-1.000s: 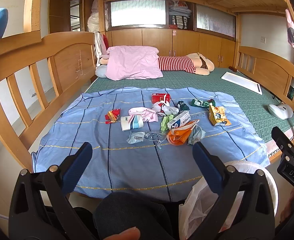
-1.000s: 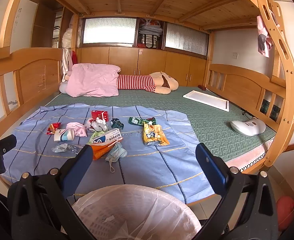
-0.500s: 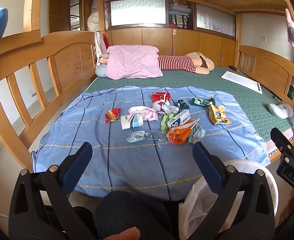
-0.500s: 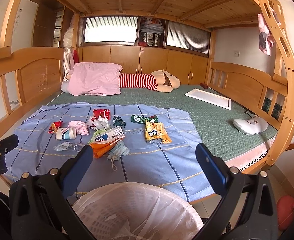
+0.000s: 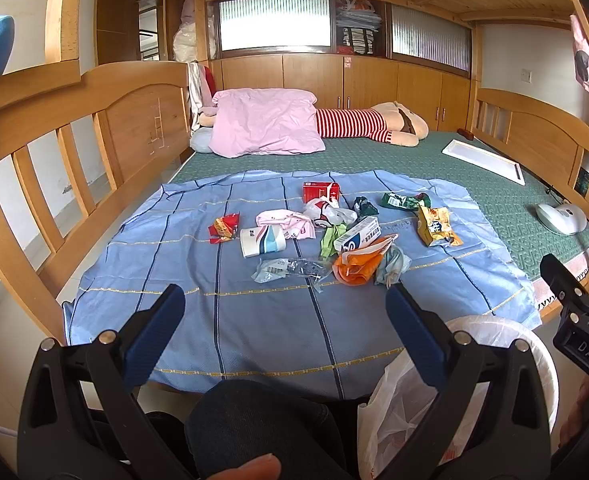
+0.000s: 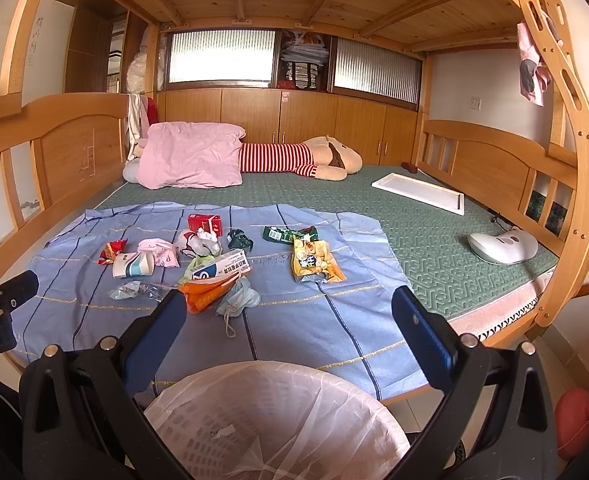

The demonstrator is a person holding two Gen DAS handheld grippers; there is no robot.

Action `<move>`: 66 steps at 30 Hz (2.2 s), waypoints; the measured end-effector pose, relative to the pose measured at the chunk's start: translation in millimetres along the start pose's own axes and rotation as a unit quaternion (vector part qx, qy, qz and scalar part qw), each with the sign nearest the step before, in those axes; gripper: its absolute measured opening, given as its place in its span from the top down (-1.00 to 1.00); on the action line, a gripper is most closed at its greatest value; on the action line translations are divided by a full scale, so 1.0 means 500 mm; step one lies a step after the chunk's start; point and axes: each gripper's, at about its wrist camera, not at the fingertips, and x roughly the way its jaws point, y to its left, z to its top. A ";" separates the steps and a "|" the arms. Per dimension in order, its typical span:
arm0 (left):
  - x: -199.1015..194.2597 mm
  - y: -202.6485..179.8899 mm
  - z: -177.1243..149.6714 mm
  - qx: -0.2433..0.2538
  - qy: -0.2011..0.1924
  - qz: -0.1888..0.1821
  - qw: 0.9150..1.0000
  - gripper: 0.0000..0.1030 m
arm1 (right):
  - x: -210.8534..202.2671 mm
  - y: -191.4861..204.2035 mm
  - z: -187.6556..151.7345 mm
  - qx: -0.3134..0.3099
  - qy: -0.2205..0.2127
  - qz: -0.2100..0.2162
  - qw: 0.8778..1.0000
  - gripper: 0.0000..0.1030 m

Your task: Collect trash

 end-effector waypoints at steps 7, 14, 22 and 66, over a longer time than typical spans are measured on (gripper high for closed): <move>0.000 0.001 0.000 0.000 0.000 -0.001 1.000 -0.94 | 0.000 0.001 -0.001 0.000 0.001 0.001 1.000 -0.94; 0.001 0.000 -0.001 0.000 0.001 0.000 1.000 -0.94 | 0.000 0.001 -0.003 0.000 0.003 0.001 1.000 -0.94; 0.003 -0.003 -0.011 0.001 0.003 -0.001 1.000 -0.94 | 0.004 0.002 -0.005 0.000 0.008 0.004 1.000 -0.94; 0.243 0.187 -0.032 -0.112 0.147 -0.129 0.974 0.17 | 0.123 -0.019 -0.042 0.022 0.111 0.037 0.993 -0.78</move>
